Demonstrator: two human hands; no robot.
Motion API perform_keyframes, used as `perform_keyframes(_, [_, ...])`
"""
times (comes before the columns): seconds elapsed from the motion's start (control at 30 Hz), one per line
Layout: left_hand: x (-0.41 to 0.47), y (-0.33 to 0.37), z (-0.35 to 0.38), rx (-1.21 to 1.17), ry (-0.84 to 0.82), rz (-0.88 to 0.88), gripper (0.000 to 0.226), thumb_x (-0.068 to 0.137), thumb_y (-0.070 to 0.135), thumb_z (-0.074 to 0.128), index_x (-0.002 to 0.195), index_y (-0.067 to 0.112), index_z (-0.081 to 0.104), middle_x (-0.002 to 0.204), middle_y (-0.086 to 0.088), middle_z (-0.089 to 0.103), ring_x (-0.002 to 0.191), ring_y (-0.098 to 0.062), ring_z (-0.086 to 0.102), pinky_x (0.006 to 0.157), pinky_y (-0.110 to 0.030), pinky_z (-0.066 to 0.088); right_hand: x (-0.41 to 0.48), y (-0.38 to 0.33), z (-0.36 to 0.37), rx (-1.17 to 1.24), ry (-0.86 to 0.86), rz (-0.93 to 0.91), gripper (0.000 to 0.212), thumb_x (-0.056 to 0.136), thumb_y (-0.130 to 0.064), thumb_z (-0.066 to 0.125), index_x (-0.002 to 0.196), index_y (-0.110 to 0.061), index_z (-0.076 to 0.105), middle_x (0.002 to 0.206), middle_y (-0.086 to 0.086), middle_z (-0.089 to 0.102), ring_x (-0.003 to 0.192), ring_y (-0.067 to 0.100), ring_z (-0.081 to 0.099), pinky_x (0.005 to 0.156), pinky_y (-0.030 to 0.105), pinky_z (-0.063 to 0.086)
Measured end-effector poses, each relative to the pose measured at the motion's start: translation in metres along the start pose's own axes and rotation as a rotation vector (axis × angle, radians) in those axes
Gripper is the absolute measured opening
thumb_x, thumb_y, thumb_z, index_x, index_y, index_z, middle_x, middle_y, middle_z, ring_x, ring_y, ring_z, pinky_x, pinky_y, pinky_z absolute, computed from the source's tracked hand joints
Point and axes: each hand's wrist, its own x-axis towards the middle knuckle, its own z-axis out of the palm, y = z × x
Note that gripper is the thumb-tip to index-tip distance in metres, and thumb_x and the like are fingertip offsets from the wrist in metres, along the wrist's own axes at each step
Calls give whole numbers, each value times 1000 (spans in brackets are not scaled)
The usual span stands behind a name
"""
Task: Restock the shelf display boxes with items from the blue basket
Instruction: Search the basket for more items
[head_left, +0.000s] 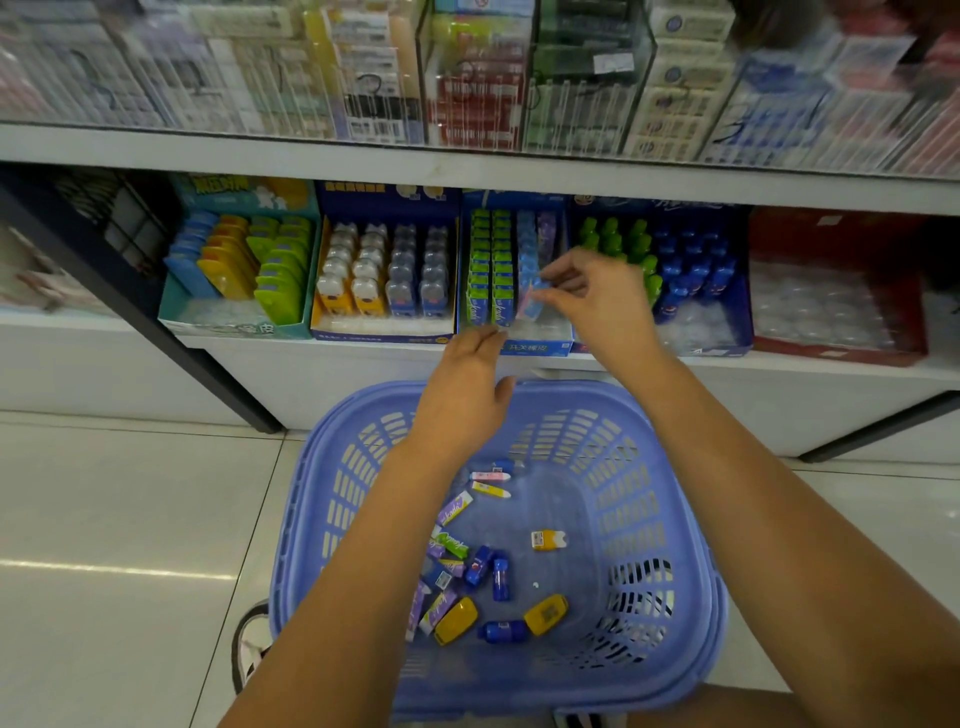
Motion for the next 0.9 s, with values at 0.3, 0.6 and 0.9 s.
perform_keyframes(0.3, [-2, -5, 4, 15, 17, 35, 57, 95, 18, 53, 147, 9, 31, 153, -6, 29, 141, -20, 25, 112, -28, 27, 14, 0, 1, -197, -122, -86, 22, 77, -18, 76, 95, -6, 74, 93, 8, 74, 76, 7, 63, 79, 19, 50])
perform_keyframes(0.6, [-23, -16, 17, -263, 298, 102, 29, 96, 17, 51, 123, 10, 60, 129, -4, 56, 115, -7, 50, 94, -13, 37, -8, 4, 8, -271, -50, -145, 26, 87, -12, 65, 111, -2, 69, 109, 16, 62, 90, 24, 62, 81, 24, 47])
perform_keyframes(0.9, [-69, -104, 121, -29, -328, -446, 27, 95, 9, 45, 111, 6, 66, 104, -18, 68, 96, -34, 63, 85, -38, 49, -100, 54, 86, -266, -540, 233, 22, 90, -18, 62, 107, -5, 66, 104, 13, 69, 96, 24, 64, 85, 28, 46])
